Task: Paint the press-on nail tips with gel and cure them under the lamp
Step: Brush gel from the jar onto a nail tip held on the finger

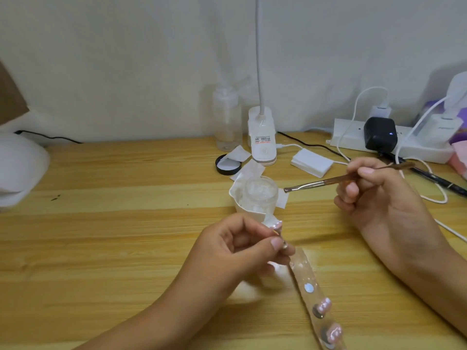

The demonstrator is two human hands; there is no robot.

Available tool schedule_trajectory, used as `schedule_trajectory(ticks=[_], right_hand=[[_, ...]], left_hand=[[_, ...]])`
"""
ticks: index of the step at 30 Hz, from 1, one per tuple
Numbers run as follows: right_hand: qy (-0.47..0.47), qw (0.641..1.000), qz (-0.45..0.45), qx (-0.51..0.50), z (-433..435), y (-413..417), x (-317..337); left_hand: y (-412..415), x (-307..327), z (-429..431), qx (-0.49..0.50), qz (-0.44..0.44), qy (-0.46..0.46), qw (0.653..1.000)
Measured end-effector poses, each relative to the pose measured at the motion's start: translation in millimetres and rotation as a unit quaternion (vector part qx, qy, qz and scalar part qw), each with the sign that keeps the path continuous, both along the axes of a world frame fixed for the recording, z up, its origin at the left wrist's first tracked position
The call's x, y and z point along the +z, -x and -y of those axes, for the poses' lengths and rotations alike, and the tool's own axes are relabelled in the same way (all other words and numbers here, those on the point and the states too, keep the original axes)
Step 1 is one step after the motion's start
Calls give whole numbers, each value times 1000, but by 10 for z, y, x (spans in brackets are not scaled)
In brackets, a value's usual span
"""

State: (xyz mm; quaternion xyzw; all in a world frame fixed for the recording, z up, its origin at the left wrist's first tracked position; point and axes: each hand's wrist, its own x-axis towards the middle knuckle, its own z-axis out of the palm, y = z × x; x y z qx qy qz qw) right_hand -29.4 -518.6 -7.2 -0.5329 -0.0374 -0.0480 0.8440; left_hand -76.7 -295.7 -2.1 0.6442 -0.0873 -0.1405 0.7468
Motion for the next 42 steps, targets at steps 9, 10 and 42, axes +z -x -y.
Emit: schedule_trajectory(ticks=[9, 10, 42], right_hand=[[32, 999, -4, 37, -32, 20, 20], [37, 998, -2, 41, -33, 22, 19], [58, 997, 29, 35, -40, 37, 7]], left_hand=[[-17, -20, 4, -3, 42, 16, 999], [-18, -25, 1, -1, 48, 20, 999], [-30, -76, -27, 0, 86, -12, 996]])
